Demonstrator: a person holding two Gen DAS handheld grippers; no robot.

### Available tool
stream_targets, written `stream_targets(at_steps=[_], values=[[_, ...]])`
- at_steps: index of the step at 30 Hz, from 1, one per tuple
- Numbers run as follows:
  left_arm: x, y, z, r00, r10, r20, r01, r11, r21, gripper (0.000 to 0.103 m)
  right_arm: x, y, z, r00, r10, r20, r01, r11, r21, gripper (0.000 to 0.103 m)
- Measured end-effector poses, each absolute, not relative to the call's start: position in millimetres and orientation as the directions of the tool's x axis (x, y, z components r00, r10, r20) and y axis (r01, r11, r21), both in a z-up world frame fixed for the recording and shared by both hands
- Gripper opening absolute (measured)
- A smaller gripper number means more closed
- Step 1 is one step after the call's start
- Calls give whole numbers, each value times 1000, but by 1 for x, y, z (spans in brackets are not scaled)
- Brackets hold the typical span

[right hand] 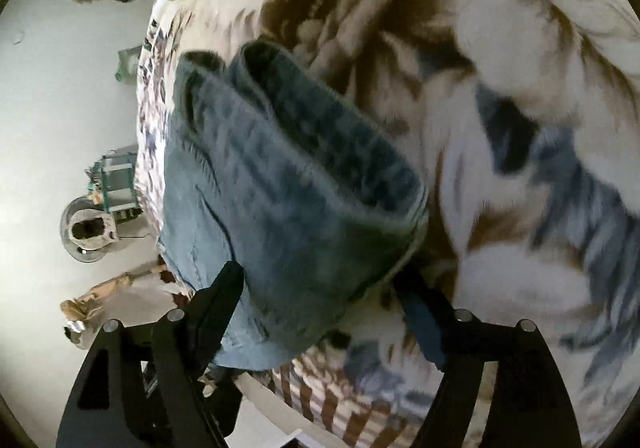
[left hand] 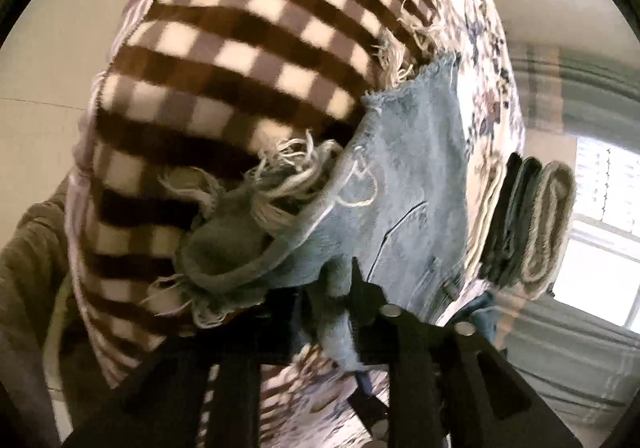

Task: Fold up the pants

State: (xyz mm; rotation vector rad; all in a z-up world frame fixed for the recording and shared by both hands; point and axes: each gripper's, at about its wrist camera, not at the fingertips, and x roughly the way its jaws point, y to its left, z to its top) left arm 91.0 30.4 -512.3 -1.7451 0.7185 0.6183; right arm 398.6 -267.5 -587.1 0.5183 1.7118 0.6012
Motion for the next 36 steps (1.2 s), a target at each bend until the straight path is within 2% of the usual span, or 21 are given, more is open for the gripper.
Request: stream_targets(at_steps=[1, 3, 4, 6, 7, 11, 17, 21, 25, 28, 32, 36], values=[[91, 30, -513, 686, -154, -711, -725, -226, -651, 26, 401, -267, -588, -210, 634, -744, 16, 763, 646, 84], [92, 27, -517, 712, -137, -689, -696, -266, -666, 38, 407, -261, -593, -209, 644, -736, 13, 755, 656, 86], [92, 27, -517, 717, -132, -684, -689, -285, -666, 40, 407, -259, -595, -213, 656, -725, 17, 744, 668, 86], [90, 25, -517, 735, -122, -667, -666, -318, -675, 51, 416, -250, -603, -218, 659, -720, 36, 742, 669, 86], [87, 24, -517, 736, -128, -665, -663, -333, -670, 53, 420, -252, -607, -218, 668, -712, 58, 737, 673, 88], [74, 14, -507, 723, -132, -678, -670, -376, -641, 80, 425, -255, -613, -213, 676, -706, 102, 734, 672, 88], [76, 19, -544, 701, -136, -700, -661, -493, -565, 82, 426, -250, -615, -218, 672, -708, 98, 737, 669, 88], [94, 35, -540, 674, -133, -727, -688, -471, -552, 83, 427, -247, -615, -213, 678, -704, 95, 731, 676, 88], [107, 47, -525, 672, -70, -737, -702, -376, -605, 83, 426, -257, -615, -199, 695, -691, 105, 716, 690, 88], [108, 57, -516, 714, 25, -700, -672, -258, -695, 81, 425, -264, -617, -191, 704, -684, 118, 709, 696, 88], [108, 63, -539, 725, -35, -688, -674, -247, -697, 79, 424, -264, -620, -184, 705, -685, 125, 708, 695, 88], [90, 59, -532, 772, -45, -634, -612, -322, -722, 79, 423, -265, -621, -172, 714, -679, 136, 700, 701, 88]])
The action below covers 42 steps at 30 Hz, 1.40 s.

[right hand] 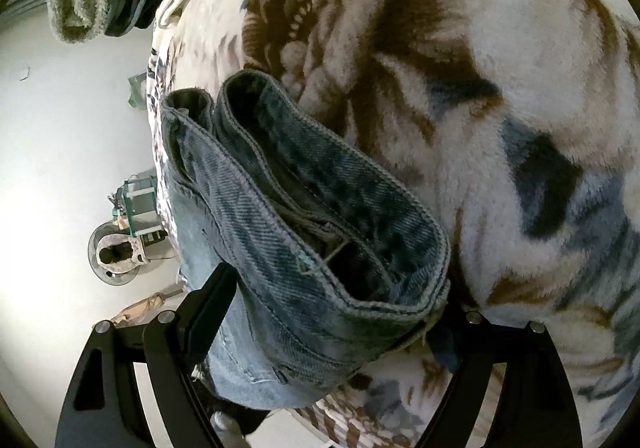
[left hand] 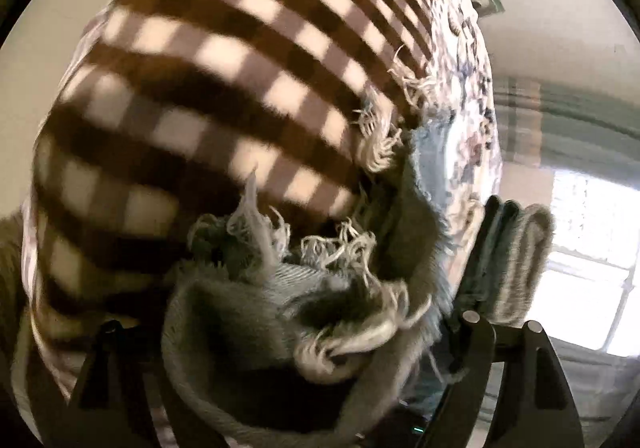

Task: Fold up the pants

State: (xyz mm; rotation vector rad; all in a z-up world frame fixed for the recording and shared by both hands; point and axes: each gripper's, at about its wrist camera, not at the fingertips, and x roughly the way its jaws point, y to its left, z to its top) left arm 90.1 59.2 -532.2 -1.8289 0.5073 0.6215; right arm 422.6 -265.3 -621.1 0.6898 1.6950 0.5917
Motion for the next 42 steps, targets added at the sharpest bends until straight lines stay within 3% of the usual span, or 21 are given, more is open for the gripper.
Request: stream_targets(at_steps=[8, 12, 14, 16, 17, 23, 33, 42], values=[[76, 21, -543, 795, -87, -601, -583, -388, -714, 81, 421, -270, -622, -174, 714, -678, 134, 700, 702, 88], [94, 29, -541, 744, -105, -660, -655, -308, -690, 80, 418, -268, -619, -161, 712, -684, 133, 702, 700, 88], [104, 34, -538, 727, -85, -682, -674, -279, -684, 80, 416, -269, -616, -131, 719, -682, 140, 695, 705, 76], [110, 36, -533, 724, -55, -688, -674, -269, -688, 61, 413, -274, -614, -98, 714, -693, 166, 699, 696, 49], [112, 38, -529, 720, -46, -693, -678, -263, -687, 39, 411, -278, -615, -81, 725, -684, 192, 684, 703, 45], [110, 37, -508, 709, -42, -704, -694, -217, -687, 29, 400, -278, -586, -38, 704, -709, 162, 704, 691, 35], [168, 80, -381, 689, -101, -718, -721, 11, -693, 26, 420, -268, -460, 22, 731, -682, 128, 675, 727, 28], [304, 126, -255, 781, -207, -589, -563, 174, -808, 26, 490, -261, -311, 243, 744, -622, 112, 616, 780, 28]])
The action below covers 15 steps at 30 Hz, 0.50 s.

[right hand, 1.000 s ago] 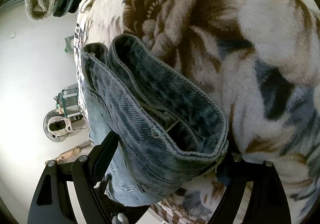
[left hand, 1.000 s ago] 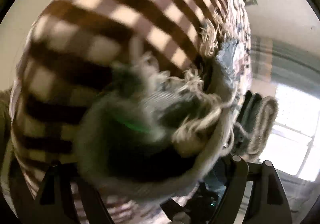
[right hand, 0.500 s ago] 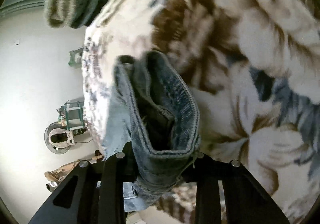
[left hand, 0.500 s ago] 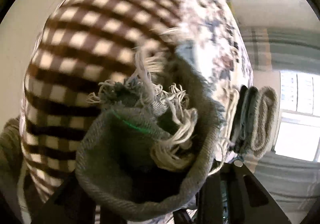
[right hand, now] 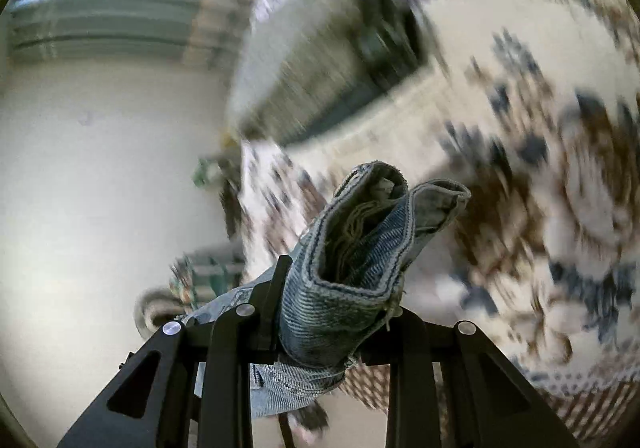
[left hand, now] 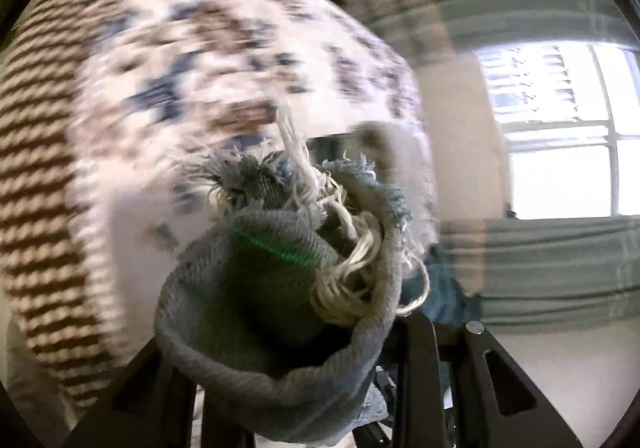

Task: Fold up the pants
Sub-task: 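Carry the folded shorts with both tools over the stack of folded clothes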

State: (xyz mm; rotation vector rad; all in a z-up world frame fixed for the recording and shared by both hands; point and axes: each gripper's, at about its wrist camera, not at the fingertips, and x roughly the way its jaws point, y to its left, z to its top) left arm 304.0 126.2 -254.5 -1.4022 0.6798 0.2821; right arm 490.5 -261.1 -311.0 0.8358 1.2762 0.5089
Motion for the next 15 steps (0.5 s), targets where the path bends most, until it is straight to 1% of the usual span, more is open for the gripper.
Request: stream_targets(at_steps=[4, 9, 12, 14, 15], values=[[400, 153, -202, 824, -294, -484, -429, 234, -873, 26, 556, -249, -231, 415, 719, -558, 82, 581, 810, 28], [527, 188, -151, 846, -382, -372, -275, 285, -918, 26, 650, -226, -165, 582, 662, -471, 43, 554, 832, 28], [609, 202, -139, 831, -429, -353, -203, 357, -912, 26, 707, -210, -160, 647, 614, -452, 43, 563, 826, 28], [646, 205, -150, 814, -448, -371, -192, 396, -898, 26, 735, -204, -171, 661, 591, -461, 59, 572, 818, 28], [664, 207, -163, 798, -456, -394, -199, 418, -886, 26, 748, -201, -182, 667, 575, -474, 76, 580, 811, 28]])
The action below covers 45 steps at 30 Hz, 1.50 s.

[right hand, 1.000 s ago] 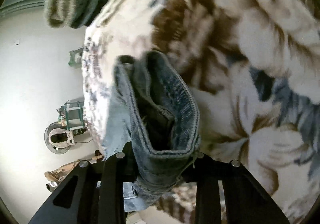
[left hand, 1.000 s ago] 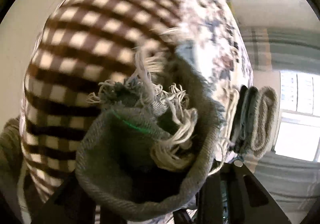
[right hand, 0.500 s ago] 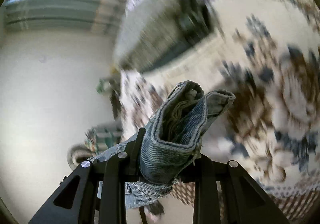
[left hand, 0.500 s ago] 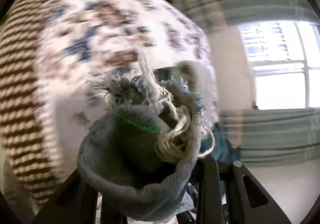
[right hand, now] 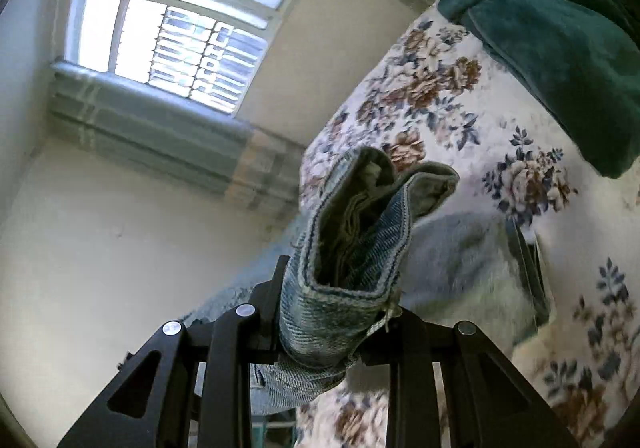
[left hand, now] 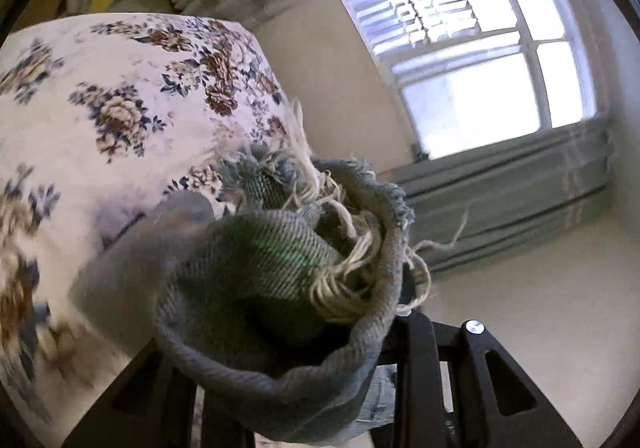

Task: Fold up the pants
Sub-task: 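Carry the folded shorts with both tools over the stack of folded clothes, then lower the shorts onto the clothes stack and open both tools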

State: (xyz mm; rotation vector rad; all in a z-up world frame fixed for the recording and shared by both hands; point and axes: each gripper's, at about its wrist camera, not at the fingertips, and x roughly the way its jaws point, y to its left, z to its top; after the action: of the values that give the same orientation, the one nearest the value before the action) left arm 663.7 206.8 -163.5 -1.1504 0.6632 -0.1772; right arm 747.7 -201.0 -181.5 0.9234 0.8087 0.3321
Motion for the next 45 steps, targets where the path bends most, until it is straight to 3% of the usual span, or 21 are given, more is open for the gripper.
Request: stream_targets(at_steps=[6, 12, 14, 17, 19, 20, 22, 23, 24, 28, 32, 35, 45], values=[[707, 206, -289, 641, -494, -588, -326, 518, -791, 26, 769, -194, -305, 591, 524, -613, 231, 618, 752, 28], [688, 207, -343, 583, -508, -634, -383, 516, -766, 26, 760, -197, -345, 573, 525, -630, 237, 630, 740, 28], [689, 203, -340, 570, -510, -644, -383, 528, -758, 30, 758, -200, -346, 561, 524, -641, 233, 643, 729, 29], [683, 200, -335, 532, -502, -682, -418, 545, -727, 31, 755, -201, -348, 520, 524, -674, 240, 668, 704, 39], [682, 200, -330, 478, -483, -734, -458, 576, -677, 38, 752, -199, -345, 473, 504, -723, 245, 712, 658, 56], [683, 198, -327, 450, -459, -766, -467, 610, -640, 42, 747, -199, -342, 466, 496, -733, 238, 727, 643, 60], [681, 193, -312, 408, -353, -842, -466, 713, -524, 61, 743, -198, -337, 449, 454, -770, 236, 771, 592, 73], [678, 191, -302, 407, -296, -864, -454, 756, -472, 77, 740, -200, -334, 445, 436, -782, 235, 786, 572, 75], [674, 189, -293, 415, -245, -876, -439, 790, -429, 83, 738, -200, -330, 442, 414, -796, 234, 803, 548, 78], [661, 180, -270, 422, -93, -902, -366, 893, -263, 90, 719, -187, -296, 442, 211, -872, 185, 930, 319, 95], [637, 160, -249, 422, 36, -906, -277, 956, -91, 91, 692, -164, -263, 475, 13, -880, 118, 990, 79, 103], [618, 150, -233, 437, 101, -894, -248, 969, -12, 91, 662, -149, -236, 510, -68, -858, 88, 996, -27, 103], [518, 123, -129, 592, 120, -797, -198, 980, 0, 91, 531, -143, -121, 603, -90, -793, 94, 995, -41, 103]])
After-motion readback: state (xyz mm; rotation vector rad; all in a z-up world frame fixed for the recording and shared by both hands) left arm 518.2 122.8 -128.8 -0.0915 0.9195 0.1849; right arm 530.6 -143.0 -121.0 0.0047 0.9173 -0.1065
